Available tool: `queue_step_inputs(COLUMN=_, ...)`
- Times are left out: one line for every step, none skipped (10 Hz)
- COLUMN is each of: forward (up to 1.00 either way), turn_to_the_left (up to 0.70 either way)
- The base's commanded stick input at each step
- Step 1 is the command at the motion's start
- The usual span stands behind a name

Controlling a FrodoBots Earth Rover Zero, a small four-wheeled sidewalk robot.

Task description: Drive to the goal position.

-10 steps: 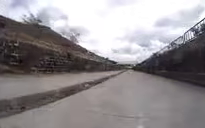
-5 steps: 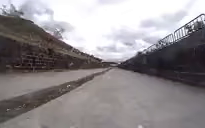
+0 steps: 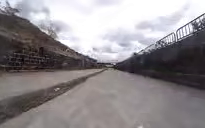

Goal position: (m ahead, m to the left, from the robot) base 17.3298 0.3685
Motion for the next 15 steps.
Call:
queue_step_inputs(forward=1.0, turn_to_the_left=-0.34)
queue_step_inputs(forward=1.0, turn_to_the_left=-0.4)
queue_step_inputs(forward=1.0, turn_to_the_left=-0.4)
queue_step_inputs(forward=1.0, turn_to_the_left=0.0)
queue_step_inputs(forward=1.0, turn_to_the_left=0.0)
queue_step_inputs(forward=1.0, turn_to_the_left=0.0)
queue_step_inputs(forward=1.0, turn_to_the_left=0.0)
queue_step_inputs(forward=1.0, turn_to_the_left=0.0)
queue_step_inputs(forward=1.0, turn_to_the_left=0.0)
queue_step_inputs(forward=1.0, turn_to_the_left=0.0)
queue_step_inputs(forward=1.0, turn_to_the_left=0.0)
queue_step_inputs(forward=1.0, turn_to_the_left=0.0)
queue_step_inputs(forward=1.0, turn_to_the_left=0.0)
queue_step_inputs(forward=1.0, turn_to_the_left=0.0)
queue_step_inputs(forward=1.0, turn_to_the_left=-0.03)
